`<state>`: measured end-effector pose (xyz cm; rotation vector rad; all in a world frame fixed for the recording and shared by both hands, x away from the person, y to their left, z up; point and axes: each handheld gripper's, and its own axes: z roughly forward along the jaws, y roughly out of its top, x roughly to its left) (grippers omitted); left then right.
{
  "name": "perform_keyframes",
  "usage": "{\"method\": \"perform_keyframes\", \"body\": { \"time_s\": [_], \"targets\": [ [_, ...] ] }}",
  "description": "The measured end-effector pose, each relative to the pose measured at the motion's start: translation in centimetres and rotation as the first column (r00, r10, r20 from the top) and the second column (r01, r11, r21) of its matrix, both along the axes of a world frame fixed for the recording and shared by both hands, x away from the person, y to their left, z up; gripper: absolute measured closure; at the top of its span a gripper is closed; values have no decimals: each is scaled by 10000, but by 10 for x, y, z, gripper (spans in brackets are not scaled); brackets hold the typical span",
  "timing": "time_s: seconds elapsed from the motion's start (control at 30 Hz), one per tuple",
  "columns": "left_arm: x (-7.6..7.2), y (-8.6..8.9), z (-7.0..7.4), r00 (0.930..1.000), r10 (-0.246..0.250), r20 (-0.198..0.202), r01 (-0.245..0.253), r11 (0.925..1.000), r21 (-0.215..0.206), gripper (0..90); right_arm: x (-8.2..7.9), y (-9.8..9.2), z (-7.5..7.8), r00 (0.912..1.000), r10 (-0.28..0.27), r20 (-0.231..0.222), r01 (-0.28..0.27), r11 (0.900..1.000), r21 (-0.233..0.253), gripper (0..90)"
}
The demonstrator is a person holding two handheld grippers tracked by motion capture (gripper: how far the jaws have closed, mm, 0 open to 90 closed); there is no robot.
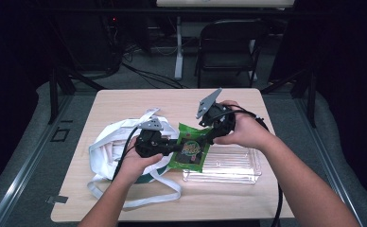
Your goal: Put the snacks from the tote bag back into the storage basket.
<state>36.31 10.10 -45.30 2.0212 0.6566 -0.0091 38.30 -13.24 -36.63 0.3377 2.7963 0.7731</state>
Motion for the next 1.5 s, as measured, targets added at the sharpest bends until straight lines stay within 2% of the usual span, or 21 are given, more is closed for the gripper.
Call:
{"method": "perform_keyframes", "body": {
  "time_s": [0.37, 0.63, 1.1, 1.13, 1.27, 1.3, 1.43, 1.5],
  "targets": [
    [-5, -1, 6, 9994, -186, 275, 192, 9996, -220, 740, 1, 7, -1, 9997, 213, -120, -214, 9997, -71, 440],
    [-7, -2, 9, 9988, -325, 372, 340, 9986, -407, 740, 0, 13, -4, 9972, 456, -600, -474, 9984, -293, 504],
    [-10, -6, 10, 9970, -551, 536, 570, 9978, -347, 741, 1, 13, -9, 9921, 562, -1118, -629, 9964, -566, 548],
    [-10, -6, 10, 9970, -557, 546, 576, 9977, -346, 741, 2, 13, -9, 9914, 647, -1139, -733, 9946, -732, 547],
    [-10, -6, 10, 9968, -581, 558, 601, 9976, -345, 741, 2, 14, -11, 9904, 626, -1234, -704, 9958, -593, 550],
    [-11, -6, 10, 9967, -577, 563, 597, 9977, -334, 741, 2, 15, -10, 9893, 654, -1308, -757, 9942, -759, 565],
    [-11, -7, 10, 9962, -614, 619, 629, 9978, -224, 741, 3, 15, -11, 9863, 675, -1502, -817, 9926, -902, 599],
    [-12, -8, 9, 9955, -675, 661, 691, 9974, -219, 741, 2, 15, -12, 9854, 671, -1565, -810, 9931, -842, 604]
  ]
}}
